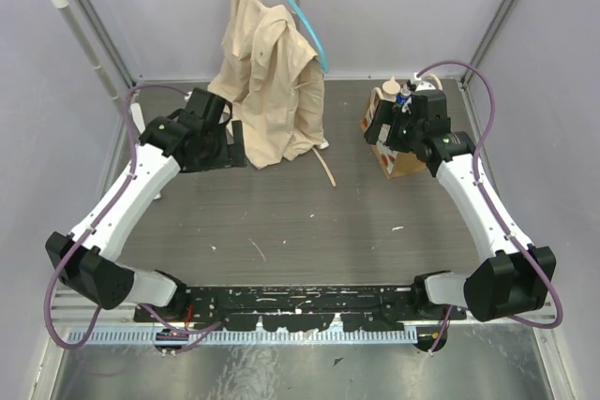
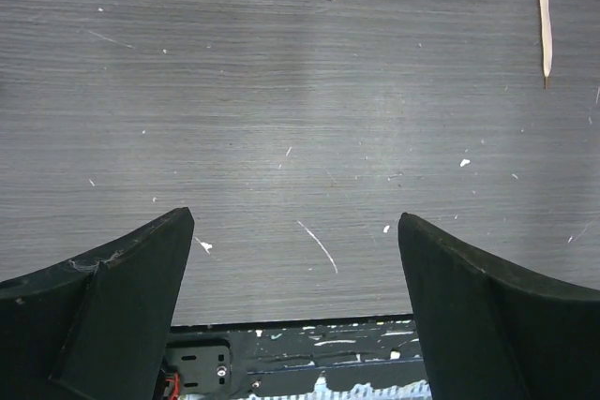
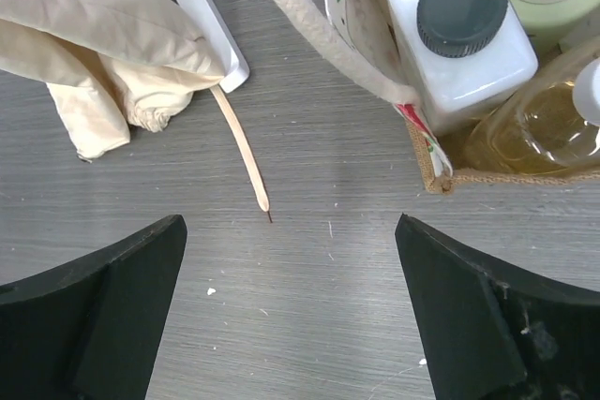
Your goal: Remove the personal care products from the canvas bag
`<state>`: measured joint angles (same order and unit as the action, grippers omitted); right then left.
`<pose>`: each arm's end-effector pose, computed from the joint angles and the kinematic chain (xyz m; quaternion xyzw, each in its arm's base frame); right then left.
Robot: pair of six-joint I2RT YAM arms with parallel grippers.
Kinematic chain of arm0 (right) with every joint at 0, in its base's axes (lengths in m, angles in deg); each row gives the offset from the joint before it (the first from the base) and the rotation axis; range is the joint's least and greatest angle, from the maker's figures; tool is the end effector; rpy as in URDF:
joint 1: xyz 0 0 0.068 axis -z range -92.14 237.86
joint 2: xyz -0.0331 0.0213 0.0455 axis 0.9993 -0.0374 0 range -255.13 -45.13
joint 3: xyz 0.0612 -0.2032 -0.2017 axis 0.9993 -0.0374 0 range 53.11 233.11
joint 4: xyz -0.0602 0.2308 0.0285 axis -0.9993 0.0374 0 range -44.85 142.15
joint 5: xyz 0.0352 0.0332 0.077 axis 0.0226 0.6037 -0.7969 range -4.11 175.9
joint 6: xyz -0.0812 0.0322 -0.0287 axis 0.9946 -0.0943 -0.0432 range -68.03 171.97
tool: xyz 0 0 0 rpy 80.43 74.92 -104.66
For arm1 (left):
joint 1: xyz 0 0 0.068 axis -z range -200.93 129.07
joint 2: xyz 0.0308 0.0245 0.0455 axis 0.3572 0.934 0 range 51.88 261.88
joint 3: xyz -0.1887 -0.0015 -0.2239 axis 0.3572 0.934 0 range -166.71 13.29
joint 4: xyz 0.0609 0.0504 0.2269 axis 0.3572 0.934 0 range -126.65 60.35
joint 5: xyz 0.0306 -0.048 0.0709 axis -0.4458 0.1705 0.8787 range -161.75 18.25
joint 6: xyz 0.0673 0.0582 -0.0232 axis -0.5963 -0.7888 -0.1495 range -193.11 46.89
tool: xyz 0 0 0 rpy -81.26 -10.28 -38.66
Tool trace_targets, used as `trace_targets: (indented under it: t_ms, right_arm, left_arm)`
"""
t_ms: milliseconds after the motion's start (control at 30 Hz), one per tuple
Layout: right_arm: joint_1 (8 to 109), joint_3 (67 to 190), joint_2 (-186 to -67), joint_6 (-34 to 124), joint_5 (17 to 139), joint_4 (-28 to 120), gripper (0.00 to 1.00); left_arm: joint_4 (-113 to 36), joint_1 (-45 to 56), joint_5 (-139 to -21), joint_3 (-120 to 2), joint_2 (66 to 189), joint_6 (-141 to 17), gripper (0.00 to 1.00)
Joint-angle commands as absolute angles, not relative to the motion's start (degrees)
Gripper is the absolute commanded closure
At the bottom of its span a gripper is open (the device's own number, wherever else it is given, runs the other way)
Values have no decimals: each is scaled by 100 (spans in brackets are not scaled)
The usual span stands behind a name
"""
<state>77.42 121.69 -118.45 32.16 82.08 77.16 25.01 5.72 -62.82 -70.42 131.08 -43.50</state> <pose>0.2843 0.0579 0.3339 0.0582 0.8917 0.1456 0.4246 0.2452 -0.1088 0.3396 -0.0467 0.9554 -0.0670 0.2837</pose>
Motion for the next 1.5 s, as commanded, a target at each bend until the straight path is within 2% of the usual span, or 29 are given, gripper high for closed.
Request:
trace_targets:
  t_ms: [0, 133, 233, 367, 600, 933, 1200, 1467]
  right_arm:
    - [7724, 12426, -11620, 3312, 8487, 7883, 0]
    - [7634, 12486, -11731, 3454, 8042, 8146, 0]
    - [7332, 12491, -11639, 3459, 8424, 8145, 0]
    - [7179, 12712, -11725, 3569, 9193, 8089, 0]
    - [7182, 13698, -12455, 3706, 10027, 8171, 0]
    - [7325, 14526, -13803, 3949, 10426, 7792, 0]
    - [7516, 14751, -14375, 4032, 9914, 7538, 0]
    - [7520, 14555, -14347, 3949, 8181, 7257, 6]
  left_arm:
    - [2431, 772, -6026, -7073, 13082, -4463, 2]
    - [2259, 1016, -6094, -6860, 12998, -4430, 2]
    - [1912, 1111, -6790, -6620, 12885, -4422, 2]
    - [1793, 1422, -6712, -6458, 12766, -4318, 2]
    - [1903, 1595, -6669, -6331, 12816, -4261, 2]
    - [2174, 1625, -6518, -6167, 12563, -4233, 2]
    - [2149, 1620, -6358, -5882, 12162, -4165, 2]
    - [2113, 1624, -6400, -5793, 12227, -4120, 2]
